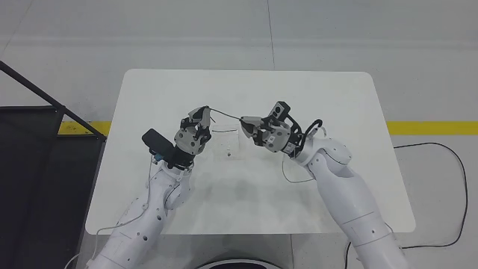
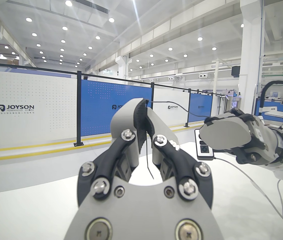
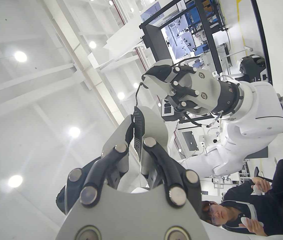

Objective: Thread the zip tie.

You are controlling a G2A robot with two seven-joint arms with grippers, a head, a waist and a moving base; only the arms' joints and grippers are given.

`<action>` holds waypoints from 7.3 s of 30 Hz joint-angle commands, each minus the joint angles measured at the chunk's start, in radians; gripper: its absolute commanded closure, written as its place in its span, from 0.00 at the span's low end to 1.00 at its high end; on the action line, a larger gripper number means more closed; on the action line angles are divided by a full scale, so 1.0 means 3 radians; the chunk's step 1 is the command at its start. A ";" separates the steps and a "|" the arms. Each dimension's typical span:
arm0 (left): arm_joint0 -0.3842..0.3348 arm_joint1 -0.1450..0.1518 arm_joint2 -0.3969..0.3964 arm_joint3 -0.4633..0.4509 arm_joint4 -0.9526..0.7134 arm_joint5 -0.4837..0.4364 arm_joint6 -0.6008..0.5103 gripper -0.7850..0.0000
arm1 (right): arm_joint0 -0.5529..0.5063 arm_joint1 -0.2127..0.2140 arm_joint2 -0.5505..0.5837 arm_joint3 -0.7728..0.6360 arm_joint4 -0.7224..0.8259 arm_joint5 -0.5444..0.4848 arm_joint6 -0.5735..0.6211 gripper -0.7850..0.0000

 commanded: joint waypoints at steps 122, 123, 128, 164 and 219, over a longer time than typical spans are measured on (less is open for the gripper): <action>0.0000 0.0000 0.0000 0.0000 0.0000 0.0000 0.0000 1.00 | 0.0025 -0.0008 -0.0001 0.0040 -0.0025 -0.0009 0.0042 1.00; 0.0000 0.0000 0.0000 0.0000 0.0000 0.0000 0.0000 1.00 | 0.0026 -0.0009 -0.0001 0.0042 -0.0023 -0.0009 0.0036 1.00; 0.0000 0.0000 0.0000 0.0000 0.0000 0.0000 0.0000 1.00 | 0.0030 -0.0011 -0.0007 0.0035 -0.0027 -0.0005 0.0012 1.00; 0.0043 0.0002 -0.0064 -0.0108 -0.0054 -0.0100 -0.0190 1.00 | -0.0035 -0.0001 0.0046 0.0022 0.0008 -0.0054 0.0145 1.00; 0.0056 -0.0116 -0.0144 -0.0054 0.0137 -0.0006 -0.0076 1.00 | -0.0013 -0.0009 0.0020 -0.0002 0.0040 0.0001 0.0056 1.00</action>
